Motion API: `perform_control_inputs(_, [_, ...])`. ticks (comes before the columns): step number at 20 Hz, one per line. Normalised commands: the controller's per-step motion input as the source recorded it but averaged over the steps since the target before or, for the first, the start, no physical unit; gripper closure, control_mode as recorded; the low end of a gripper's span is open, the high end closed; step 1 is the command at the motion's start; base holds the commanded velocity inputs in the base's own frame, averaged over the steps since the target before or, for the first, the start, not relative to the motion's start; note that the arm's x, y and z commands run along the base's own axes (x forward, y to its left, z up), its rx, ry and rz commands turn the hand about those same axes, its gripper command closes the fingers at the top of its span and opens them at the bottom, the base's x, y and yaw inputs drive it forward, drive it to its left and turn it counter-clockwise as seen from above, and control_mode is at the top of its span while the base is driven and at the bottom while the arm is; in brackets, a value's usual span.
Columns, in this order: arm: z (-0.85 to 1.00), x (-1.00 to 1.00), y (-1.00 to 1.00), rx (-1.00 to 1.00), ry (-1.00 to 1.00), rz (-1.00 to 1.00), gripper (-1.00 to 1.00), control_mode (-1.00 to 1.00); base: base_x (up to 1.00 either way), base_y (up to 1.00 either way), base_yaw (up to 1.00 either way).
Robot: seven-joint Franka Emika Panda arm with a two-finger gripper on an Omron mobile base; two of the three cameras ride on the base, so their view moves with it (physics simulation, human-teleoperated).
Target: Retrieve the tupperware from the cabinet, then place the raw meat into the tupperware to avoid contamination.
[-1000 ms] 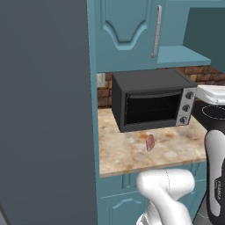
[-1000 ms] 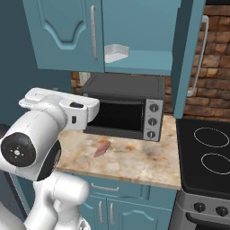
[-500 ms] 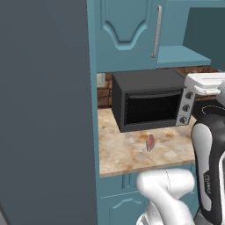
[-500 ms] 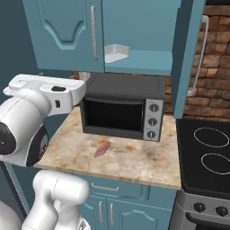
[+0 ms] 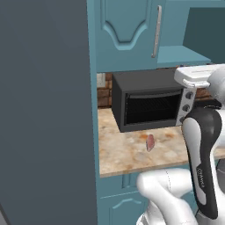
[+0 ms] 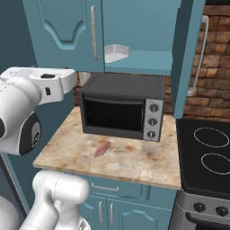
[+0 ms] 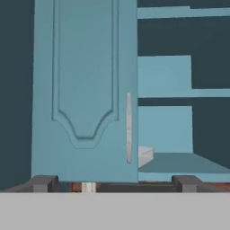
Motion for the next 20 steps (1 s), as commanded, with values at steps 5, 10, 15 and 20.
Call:
perform_control_inputs(5, [0.0, 0.31, 0.0, 0.0, 0.0, 0.02, -1.0, -1.0, 0.0, 0.0, 0.0])
perform_control_inputs(10, [0.0, 0.29, -0.01, 0.0, 0.0, 0.01, -1.0, -1.0, 0.0, 0.0, 0.0])
perform_control_inputs(15, [0.0, 0.07, 0.09, 0.0, -0.11, -0.01, -1.0, -1.0, 0.0, 0.0, 0.0])
perform_control_inputs(20, [0.02, 0.02, 0.04, -0.05, -0.15, -0.02, -1.0, -1.0, 0.0, 0.0, 0.0])
